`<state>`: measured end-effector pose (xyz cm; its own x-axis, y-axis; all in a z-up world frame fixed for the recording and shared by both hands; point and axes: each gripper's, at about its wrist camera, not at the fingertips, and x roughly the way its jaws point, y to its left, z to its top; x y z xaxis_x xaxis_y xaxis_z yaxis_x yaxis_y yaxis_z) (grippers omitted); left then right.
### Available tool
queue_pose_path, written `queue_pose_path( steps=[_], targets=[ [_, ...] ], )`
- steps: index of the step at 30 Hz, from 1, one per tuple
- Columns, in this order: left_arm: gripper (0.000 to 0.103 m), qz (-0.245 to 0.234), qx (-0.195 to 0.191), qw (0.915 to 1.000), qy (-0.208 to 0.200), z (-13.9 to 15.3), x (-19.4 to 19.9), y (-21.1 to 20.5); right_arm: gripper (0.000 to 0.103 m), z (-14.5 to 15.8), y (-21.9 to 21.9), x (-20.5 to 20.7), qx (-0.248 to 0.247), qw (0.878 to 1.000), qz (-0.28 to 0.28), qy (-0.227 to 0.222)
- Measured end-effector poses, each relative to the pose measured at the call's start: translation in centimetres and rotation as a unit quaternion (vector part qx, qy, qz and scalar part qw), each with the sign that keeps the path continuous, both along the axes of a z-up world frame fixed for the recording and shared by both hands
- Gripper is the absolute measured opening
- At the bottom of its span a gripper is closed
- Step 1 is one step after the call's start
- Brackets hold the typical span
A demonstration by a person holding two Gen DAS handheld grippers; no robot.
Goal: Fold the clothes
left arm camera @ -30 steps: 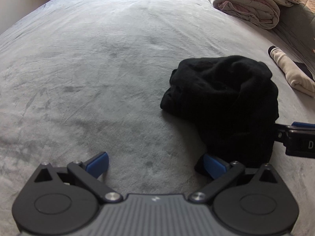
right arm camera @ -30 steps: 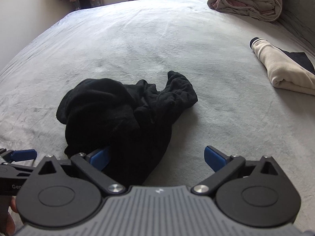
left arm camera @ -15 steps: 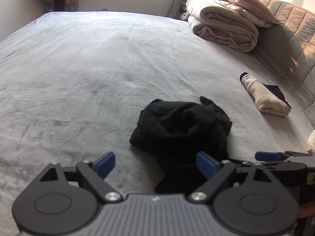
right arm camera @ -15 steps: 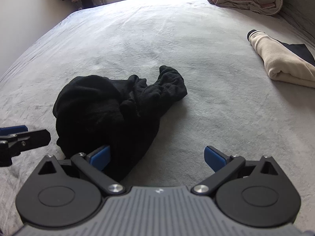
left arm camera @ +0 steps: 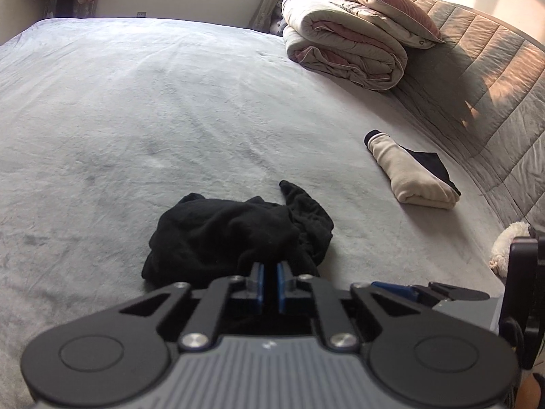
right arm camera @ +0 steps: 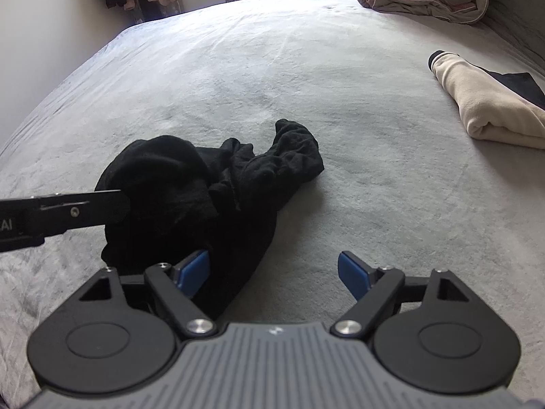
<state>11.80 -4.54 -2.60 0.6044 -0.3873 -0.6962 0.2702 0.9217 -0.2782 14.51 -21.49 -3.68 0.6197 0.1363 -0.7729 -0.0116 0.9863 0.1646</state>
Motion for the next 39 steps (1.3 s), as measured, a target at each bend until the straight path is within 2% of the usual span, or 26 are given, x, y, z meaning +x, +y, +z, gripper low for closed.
queue_pose_path(
  steps=[4, 12, 17, 23, 26, 28, 30, 32, 33, 35, 39],
  targets=[
    [0.003, 0.018, 0.015, 0.9993, -0.03, 0.6, -0.5, 0.8, 0.083, 0.1, 0.0, 0.1, 0.002, 1.0, -0.001, -0.002],
    [0.002, 0.06, 0.038, 0.9965, -0.044, 0.7, -1.6, 5.2, 0.083, 0.9, 0.0, 0.0, 0.003, 1.0, -0.003, -0.012],
    [0.002, 0.097, 0.054, 0.9934, -0.031, -0.2, -2.4, 8.8, 0.083, 1.3, 0.2, 0.1, -0.001, 1.0, -0.001, -0.016],
    [0.002, 0.112, 0.074, 0.9909, 0.008, -2.4, -2.8, 11.5, 0.08, 0.9, 1.3, 0.6, 0.009, 1.0, 0.013, -0.008],
    [0.004, 0.1, 0.07, 0.9923, 0.019, -2.7, -3.1, 11.5, 0.078, 1.0, 1.9, 0.6, 0.014, 1.0, 0.02, -0.006],
    [0.006, 0.088, 0.077, 0.9931, 0.008, -2.3, -3.6, 10.9, 0.077, 1.0, 2.3, 0.5, 0.018, 1.0, 0.025, -0.004],
    [0.016, 0.072, 0.079, 0.9943, -0.008, -1.5, -4.1, 10.1, 0.075, 1.0, 2.7, 0.5, 0.021, 0.999, 0.029, -0.003],
    [0.038, 0.054, 0.077, 0.9953, -0.023, -0.7, -4.5, 9.3, 0.074, 1.3, 2.8, 0.3, 0.019, 0.999, 0.034, -0.008],
    [0.041, 0.045, 0.077, 0.9955, -0.032, -0.3, -4.6, 8.8, 0.074, 1.6, 2.9, 0.2, 0.018, 0.999, 0.035, -0.012],
    [0.043, 0.022, 0.073, 0.9962, -0.042, 0.2, -4.7, 7.8, 0.074, 2.0, 2.9, 0.1, 0.014, 0.999, 0.037, -0.017],
    [0.045, -0.035, 0.042, 0.998, -0.034, 0.2, -4.2, 5.4, 0.074, 2.1, 2.5, 0.1, 0.007, 0.999, 0.036, -0.018]
  ],
)
